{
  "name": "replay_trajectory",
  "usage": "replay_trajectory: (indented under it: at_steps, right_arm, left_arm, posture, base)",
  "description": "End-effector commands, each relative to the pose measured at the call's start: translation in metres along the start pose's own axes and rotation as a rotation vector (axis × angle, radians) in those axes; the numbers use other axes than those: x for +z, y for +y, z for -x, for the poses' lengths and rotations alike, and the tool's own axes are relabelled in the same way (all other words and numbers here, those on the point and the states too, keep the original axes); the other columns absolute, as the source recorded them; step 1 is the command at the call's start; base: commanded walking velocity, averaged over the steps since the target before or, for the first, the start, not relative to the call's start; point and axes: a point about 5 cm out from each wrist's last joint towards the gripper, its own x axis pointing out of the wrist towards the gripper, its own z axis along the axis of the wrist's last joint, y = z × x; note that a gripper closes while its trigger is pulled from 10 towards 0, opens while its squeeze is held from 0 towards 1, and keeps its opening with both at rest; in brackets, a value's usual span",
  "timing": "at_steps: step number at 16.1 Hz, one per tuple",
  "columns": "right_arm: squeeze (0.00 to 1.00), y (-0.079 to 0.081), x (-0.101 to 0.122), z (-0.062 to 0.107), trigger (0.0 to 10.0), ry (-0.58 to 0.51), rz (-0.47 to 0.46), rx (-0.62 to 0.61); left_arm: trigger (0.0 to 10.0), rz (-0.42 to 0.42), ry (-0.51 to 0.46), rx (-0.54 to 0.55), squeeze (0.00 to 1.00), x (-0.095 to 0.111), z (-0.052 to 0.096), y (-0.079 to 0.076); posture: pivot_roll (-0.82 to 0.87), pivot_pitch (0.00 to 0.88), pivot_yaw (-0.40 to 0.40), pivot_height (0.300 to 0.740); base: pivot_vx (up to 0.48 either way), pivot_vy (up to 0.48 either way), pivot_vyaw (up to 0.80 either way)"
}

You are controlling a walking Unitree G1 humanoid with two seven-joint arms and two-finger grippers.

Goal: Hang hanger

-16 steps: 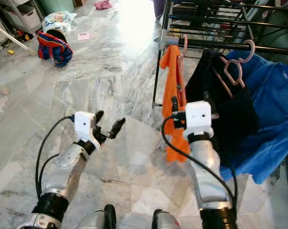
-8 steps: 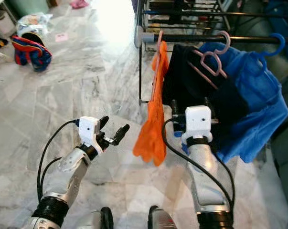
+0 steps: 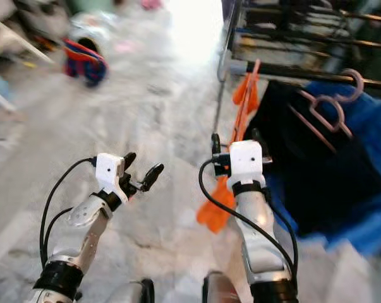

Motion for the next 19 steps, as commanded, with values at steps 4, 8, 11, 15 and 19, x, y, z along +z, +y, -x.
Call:
replay_trajectory:
  at_steps: [4, 8, 11, 15, 19]
  right_arm:
    - [0.00, -0.006, -0.007, 0.004, 10.0, 0.031, 0.000, -0.040]
    - [0.00, -0.006, -0.007, 0.004, 10.0, 0.031, -0.001, -0.042]
    - [0.00, -0.007, -0.013, 0.005, 10.0, 0.057, -0.001, -0.048]
    - [0.00, -0.008, -0.017, 0.002, 10.0, 0.082, -0.014, -0.040]
    - [0.00, -0.006, -0.019, 0.003, 10.0, 0.104, -0.020, -0.011]
  left_arm:
    - [10.0, -0.005, 0.016, -0.037, 0.00, -0.002, -0.001, -0.006]
    - [10.0, -0.005, 0.017, -0.038, 0.00, -0.002, 0.000, -0.006]
    - [10.0, 0.007, 0.042, -0.045, 0.00, -0.007, 0.000, -0.009]
    - [10.0, 0.010, 0.046, -0.039, 0.00, -0.007, 0.001, -0.008]
    - [10.0, 0.009, 0.053, -0.028, 0.00, -0.008, 0.004, -0.006]
  posture:
    - [-0.06, 0.235, 0.046, 0.740]
    - [-0.06, 0.235, 0.046, 0.740]
    - [-0.07, 0.237, 0.049, 0.740]
    - [-0.06, 0.237, 0.046, 0.740]
    - [-0.06, 0.239, 0.047, 0.740]
  base:
    - [0.376, 0.000, 0.00]
    - [0.375, 0.000, 0.00]
    - [0.000, 0.000, 0.00]
    - [0.000, 0.000, 0.00]
    - [0.000, 0.000, 0.00]
